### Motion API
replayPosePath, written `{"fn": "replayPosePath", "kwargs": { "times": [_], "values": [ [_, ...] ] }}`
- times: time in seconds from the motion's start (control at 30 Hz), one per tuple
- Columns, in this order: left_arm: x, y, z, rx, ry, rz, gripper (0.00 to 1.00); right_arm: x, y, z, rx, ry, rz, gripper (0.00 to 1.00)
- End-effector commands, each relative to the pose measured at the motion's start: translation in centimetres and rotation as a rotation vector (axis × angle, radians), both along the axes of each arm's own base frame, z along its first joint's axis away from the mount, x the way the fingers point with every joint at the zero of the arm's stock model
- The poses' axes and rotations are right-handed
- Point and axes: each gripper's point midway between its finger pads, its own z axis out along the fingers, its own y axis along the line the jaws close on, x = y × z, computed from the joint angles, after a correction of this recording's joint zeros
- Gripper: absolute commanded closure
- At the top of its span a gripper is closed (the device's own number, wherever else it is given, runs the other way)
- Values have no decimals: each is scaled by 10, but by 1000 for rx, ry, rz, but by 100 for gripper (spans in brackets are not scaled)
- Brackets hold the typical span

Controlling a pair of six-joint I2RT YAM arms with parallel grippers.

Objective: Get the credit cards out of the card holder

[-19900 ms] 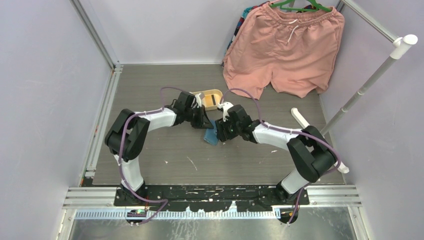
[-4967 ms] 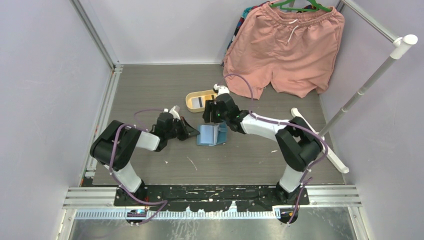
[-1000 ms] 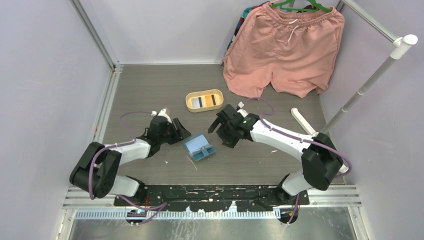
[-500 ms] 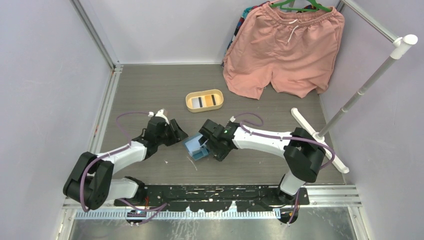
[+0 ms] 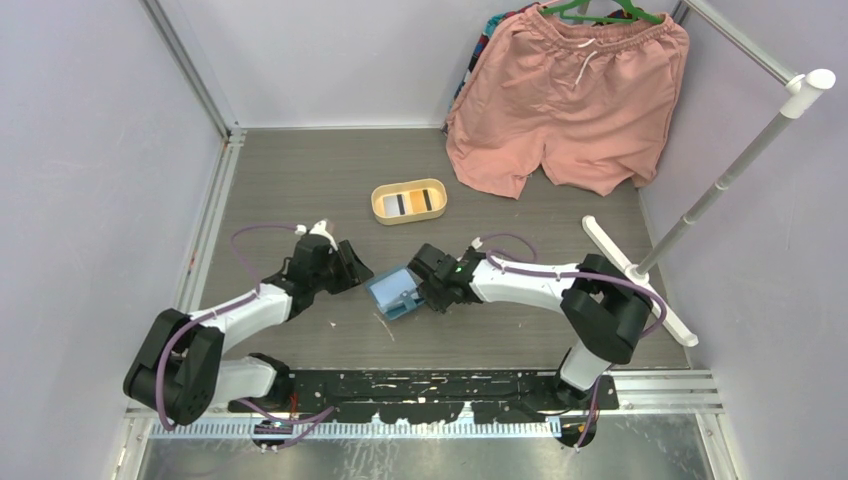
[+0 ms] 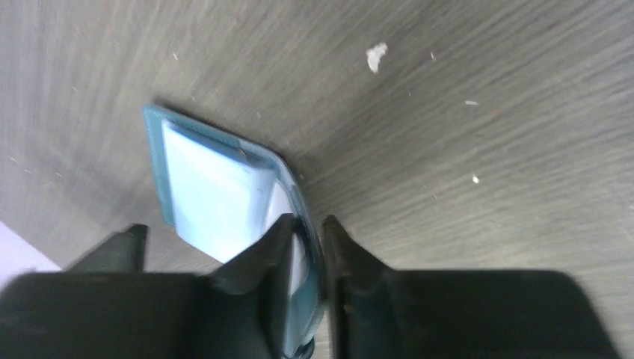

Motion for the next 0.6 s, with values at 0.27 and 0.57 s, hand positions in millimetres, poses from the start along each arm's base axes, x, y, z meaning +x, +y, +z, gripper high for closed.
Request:
{"fn": "replayPosePath", "kwargs": {
  "times": [0.27,0.57],
  "values": [
    [21,-29,21,-104,-94,-146,45,78,15,44,328,-340,518,99],
    [26,-61,16,-265,-62,-231,46,74,45,45,616,-334,1058,99]
  ]
}}
